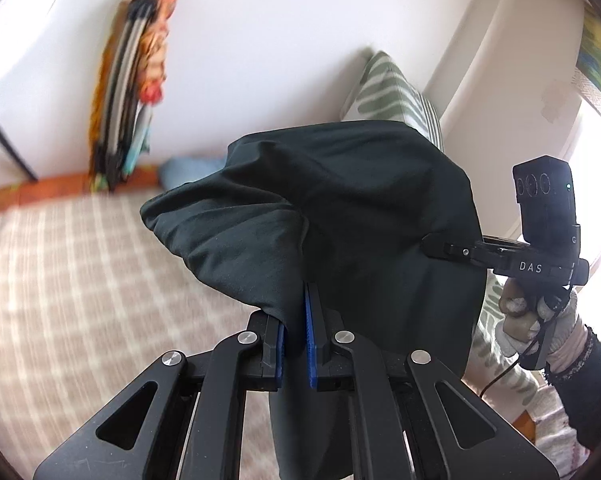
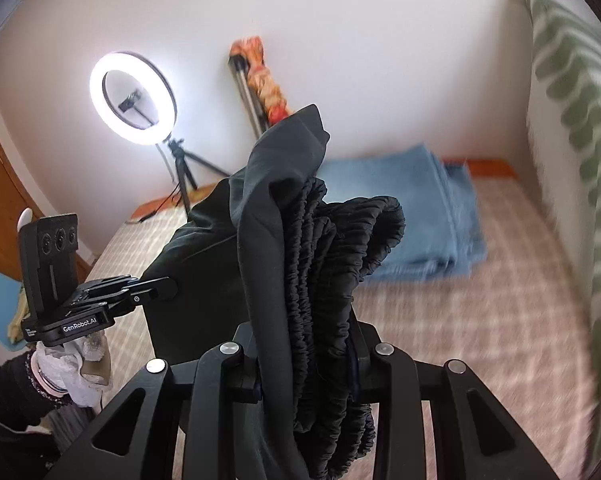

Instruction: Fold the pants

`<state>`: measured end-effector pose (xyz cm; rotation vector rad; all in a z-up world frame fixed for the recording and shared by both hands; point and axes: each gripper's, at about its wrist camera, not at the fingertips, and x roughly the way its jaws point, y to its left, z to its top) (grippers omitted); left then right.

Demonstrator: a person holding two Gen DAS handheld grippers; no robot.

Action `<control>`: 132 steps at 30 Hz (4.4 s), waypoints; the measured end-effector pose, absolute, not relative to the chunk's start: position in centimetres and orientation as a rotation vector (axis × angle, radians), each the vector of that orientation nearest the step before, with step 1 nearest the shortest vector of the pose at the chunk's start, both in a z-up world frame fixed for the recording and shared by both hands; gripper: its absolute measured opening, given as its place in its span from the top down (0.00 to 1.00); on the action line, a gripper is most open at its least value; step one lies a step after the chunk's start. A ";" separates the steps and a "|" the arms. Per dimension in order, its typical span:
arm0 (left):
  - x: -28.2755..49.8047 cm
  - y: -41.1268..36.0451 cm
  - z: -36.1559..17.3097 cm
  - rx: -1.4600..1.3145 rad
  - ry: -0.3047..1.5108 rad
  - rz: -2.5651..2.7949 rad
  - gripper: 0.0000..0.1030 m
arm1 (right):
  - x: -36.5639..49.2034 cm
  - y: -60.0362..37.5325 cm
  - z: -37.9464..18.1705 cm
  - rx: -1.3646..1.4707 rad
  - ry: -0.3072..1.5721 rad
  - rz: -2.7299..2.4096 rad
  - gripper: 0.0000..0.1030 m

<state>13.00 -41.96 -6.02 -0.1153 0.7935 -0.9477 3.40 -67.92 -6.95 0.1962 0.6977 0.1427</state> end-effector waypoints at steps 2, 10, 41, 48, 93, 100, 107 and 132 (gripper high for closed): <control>14.1 -42.6 -5.4 -0.110 0.775 -0.948 0.94 | 4.4 -68.6 -6.1 0.190 0.681 0.131 0.72; 18.7 -46.0 -3.4 -0.083 0.711 -0.938 0.94 | 8.5 -71.0 -3.5 0.142 0.645 0.072 0.72; 26.6 -51.3 -6.1 0.048 0.734 -0.813 0.94 | 24.5 -78.3 -9.2 0.015 0.763 -0.198 0.37; 25.1 -50.4 -5.2 0.072 0.741 -0.825 0.78 | 21.8 -78.1 -6.9 0.032 0.704 -0.208 0.28; 4.5 -36.9 1.5 0.098 0.622 -0.766 0.20 | -4.8 -59.2 -2.3 0.008 0.496 -0.259 0.00; 2.1 -34.5 0.3 0.070 0.688 -0.753 0.20 | -8.7 -57.4 -2.8 0.067 0.503 -0.330 0.00; 0.3 -32.7 -0.7 0.085 0.700 -0.701 0.19 | -10.6 -56.5 -3.1 0.112 0.489 -0.356 0.00; -1.9 -31.4 0.4 0.103 0.633 -0.660 0.15 | -12.7 -54.3 -2.9 0.120 0.433 -0.400 0.00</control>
